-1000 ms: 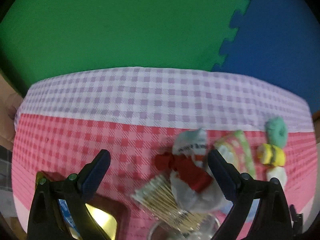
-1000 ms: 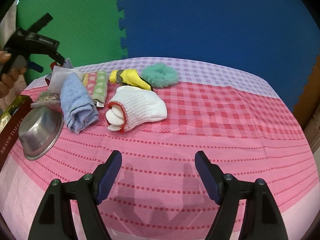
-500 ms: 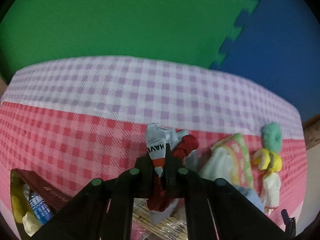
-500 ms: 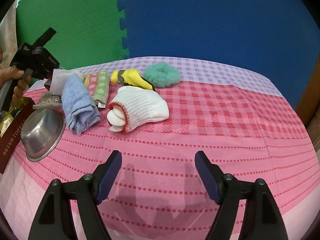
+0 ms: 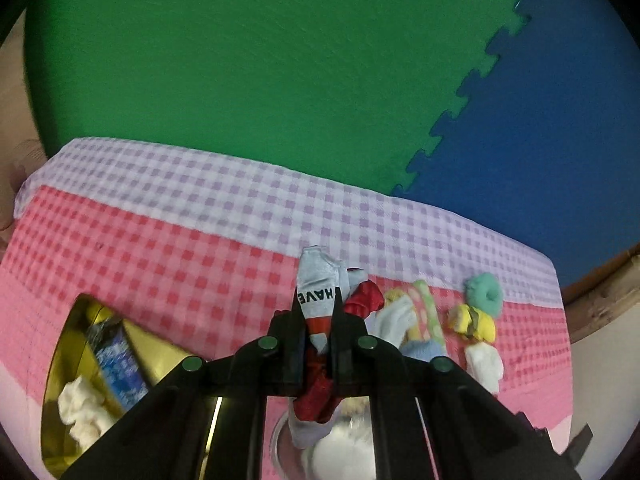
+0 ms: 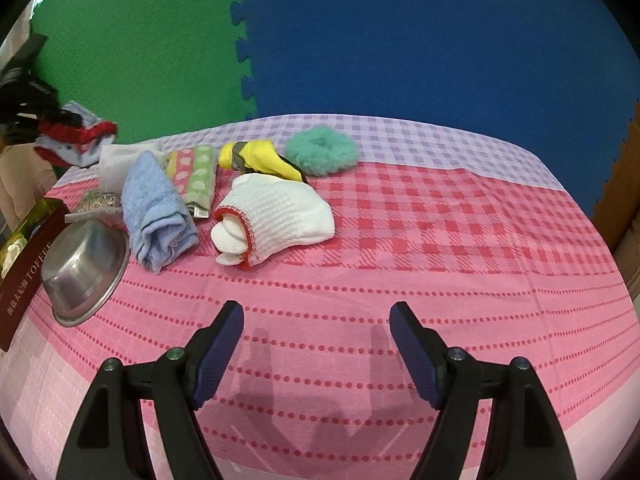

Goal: Organize soft objects
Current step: 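Carry the sock into the tin with the left tool while the right tool grasps the blue towel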

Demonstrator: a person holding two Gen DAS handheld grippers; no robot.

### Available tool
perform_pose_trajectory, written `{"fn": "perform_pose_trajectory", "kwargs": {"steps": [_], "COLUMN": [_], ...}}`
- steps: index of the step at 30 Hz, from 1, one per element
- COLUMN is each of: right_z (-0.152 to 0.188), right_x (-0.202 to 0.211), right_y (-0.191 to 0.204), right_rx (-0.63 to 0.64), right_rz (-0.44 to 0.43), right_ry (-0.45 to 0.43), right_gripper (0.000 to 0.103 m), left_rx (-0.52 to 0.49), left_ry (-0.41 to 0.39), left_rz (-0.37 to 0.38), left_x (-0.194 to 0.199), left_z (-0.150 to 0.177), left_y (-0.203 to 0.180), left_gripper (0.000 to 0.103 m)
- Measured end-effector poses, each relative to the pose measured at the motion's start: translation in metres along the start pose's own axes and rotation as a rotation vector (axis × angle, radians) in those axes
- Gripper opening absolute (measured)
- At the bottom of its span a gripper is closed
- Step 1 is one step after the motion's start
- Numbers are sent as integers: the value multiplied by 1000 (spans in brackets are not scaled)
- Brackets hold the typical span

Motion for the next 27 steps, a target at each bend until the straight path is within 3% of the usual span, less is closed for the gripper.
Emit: {"fn": "perform_pose_trajectory", "kwargs": {"steps": [9,15,23,27], "right_z": [0,0,-12,-38], "right_x": [0,11,17,18], "right_y": [-1,0,25,67], "right_rx": [5,-2,45,172], "right_rz": [-13,-67,-210,-287], "right_ry": [3,-39,5,11], "right_gripper": [78,78,78,78], "left_rx": [58,112,145,166], "left_ry": [-39,-27,-40,-53], "left_rz": [48,98,114,113], "left_x": [64,95,129,141], "left_z": [50,91,123,131], "left_y": [10,13,23,32], "left_gripper": [8,8,9,9]}}
Point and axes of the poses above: each gripper's, at about its wrist camera, not at the fingertips, and x roughly against the way its jaws point, y to its left, z to its underside, the point moved 2 cm from there along -x, roughly the way its jaws point, and after that the axes turned 7 degrees about -x, right-handed, at the moved point
